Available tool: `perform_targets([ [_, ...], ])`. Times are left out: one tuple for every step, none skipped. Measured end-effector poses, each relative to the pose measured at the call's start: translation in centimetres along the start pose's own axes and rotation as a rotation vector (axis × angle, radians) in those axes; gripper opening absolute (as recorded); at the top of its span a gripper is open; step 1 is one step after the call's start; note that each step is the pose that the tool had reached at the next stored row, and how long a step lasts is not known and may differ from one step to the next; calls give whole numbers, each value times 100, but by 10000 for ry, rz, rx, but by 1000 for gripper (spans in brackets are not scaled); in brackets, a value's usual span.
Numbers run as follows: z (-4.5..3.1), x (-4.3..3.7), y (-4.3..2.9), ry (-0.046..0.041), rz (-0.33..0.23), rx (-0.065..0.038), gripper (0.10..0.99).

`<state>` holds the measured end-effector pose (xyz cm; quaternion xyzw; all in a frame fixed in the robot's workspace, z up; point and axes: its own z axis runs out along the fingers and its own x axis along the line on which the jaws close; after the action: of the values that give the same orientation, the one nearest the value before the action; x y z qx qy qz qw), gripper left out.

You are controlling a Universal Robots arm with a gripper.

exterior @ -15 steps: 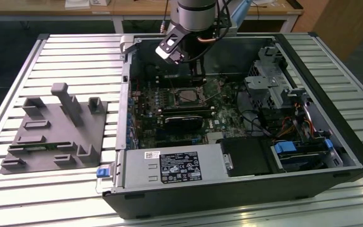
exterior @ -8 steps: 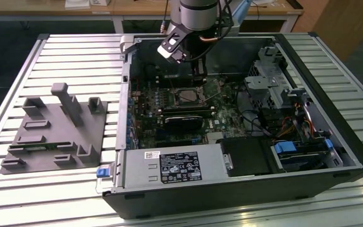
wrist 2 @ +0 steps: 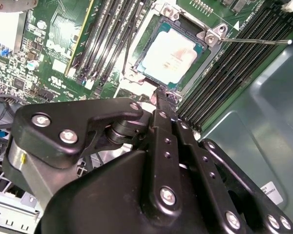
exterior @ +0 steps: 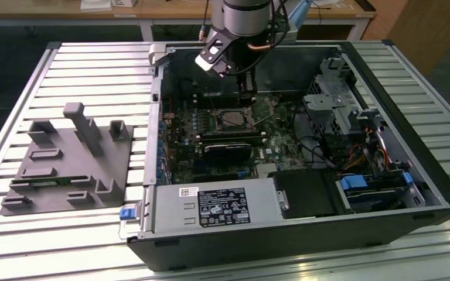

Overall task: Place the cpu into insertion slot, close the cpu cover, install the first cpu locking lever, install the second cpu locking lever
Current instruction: 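Close the cpu cover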

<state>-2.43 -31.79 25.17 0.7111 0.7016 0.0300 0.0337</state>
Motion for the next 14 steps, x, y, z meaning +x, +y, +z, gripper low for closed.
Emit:
perform_targets([
  [0,0,6,0,0,0,106],
  [1,0,14,-1,1,0,106],
  [2,0,23,-2,1,0,106],
  [3,0,32,0,1,0,106],
  [3,0,42,-1,1,0,106],
  [5,1,52,-1,1,0,106],
  [6,1,63,0,2,0,106],
  [7,1,75,0,2,0,106],
  [8,1,88,-1,2,0,106],
  [9,1,100,-1,1,0,106],
  [10,2,113,0,2,0,106],
  [11,2,125,0,1,0,106],
  [12,2,138,-1,1,1,106],
  [14,2,151,0,1,0,106],
])
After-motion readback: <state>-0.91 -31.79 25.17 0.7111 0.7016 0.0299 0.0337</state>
